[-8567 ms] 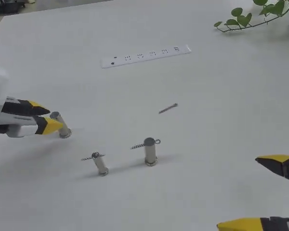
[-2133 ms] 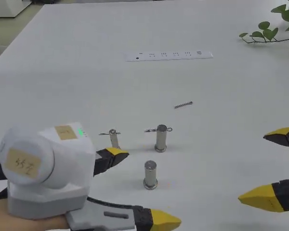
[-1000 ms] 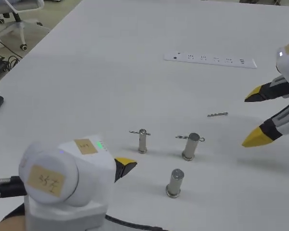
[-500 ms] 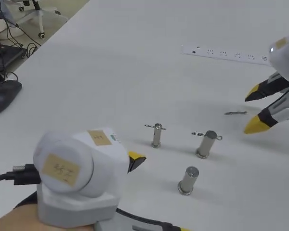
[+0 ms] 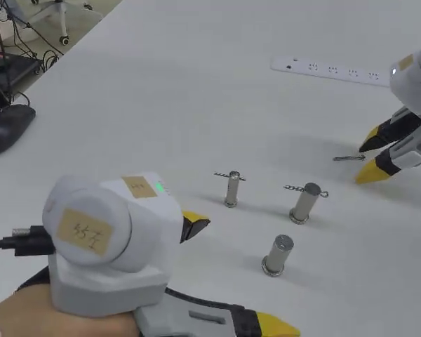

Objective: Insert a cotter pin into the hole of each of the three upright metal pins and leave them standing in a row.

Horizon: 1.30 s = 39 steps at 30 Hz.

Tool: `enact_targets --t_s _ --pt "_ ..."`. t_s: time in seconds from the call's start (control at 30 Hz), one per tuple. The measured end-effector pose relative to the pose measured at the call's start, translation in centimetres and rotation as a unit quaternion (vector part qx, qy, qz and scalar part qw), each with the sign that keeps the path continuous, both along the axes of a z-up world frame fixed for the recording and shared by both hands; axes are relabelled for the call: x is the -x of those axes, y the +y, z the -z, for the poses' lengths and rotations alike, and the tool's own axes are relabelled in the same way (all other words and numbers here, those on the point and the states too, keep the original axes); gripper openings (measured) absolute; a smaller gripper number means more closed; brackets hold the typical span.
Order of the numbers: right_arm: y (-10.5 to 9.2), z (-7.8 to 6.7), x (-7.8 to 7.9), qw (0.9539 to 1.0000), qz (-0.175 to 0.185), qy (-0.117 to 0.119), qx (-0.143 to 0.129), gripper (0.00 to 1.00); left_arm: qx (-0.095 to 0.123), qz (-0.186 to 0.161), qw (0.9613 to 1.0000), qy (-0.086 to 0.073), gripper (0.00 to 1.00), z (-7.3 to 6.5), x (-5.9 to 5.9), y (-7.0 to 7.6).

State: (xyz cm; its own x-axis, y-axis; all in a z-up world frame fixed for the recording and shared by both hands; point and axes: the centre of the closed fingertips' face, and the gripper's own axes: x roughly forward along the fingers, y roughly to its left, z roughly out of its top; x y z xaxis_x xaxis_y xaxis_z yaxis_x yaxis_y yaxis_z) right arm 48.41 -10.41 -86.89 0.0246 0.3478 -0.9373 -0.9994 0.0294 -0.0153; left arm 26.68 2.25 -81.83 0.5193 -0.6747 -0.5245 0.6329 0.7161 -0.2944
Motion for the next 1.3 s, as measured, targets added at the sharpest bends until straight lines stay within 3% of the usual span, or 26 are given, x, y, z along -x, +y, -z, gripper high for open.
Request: enact_targets --t_s 0.03,0.2,0.57,0.67,0.87,0.93,0.97,1.3 --pt "0.4 -0.1 0.3 0.9999 0.010 0.010 -0.006 0.41 0.001 0.000 1.0000 0.000 0.92 0.1 0.0 0.0" --pt "0.5 0.0 0.6 0.9999 -0.009 0.008 0.011 0.36 -0.002 -0.001 1.0000 0.006 0.91 0.5 -0.1 0.1" --pt "0.5 0.1 0.6 0.9996 -0.001 0.008 0.027 0.32 0.001 -0.003 1.0000 0.002 0.89 0.3 -0.3 0.2" --pt "0.8 0.1 0.9 0.9994 0.005 0.007 0.035 0.25 0.005 -0.001 1.0000 0.003 0.89 0.1 -0.3 0.1" --pt "1.1 0.2 0.9 0.9988 0.019 0.000 0.044 0.11 -0.013 0.009 0.9999 0.001 0.89 0.4 -0.4 0.2" --pt "1.1 0.3 -0.3 0.9980 0.028 -0.025 0.050 0.05 -0.022 0.008 0.9997 -0.002 0.87 0.6 -0.4 0.4" --pt "1.3 0.4 0.2 0.9985 0.024 -0.009 0.048 0.05 -0.027 0.008 0.9996 0.001 0.86 0.7 -0.3 0.5" --pt "1.1 0.6 0.3 0.9978 0.046 -0.018 0.044 0.04 -0.030 0.014 0.9993 0.016 0.85 1.4 0.5 0.6"
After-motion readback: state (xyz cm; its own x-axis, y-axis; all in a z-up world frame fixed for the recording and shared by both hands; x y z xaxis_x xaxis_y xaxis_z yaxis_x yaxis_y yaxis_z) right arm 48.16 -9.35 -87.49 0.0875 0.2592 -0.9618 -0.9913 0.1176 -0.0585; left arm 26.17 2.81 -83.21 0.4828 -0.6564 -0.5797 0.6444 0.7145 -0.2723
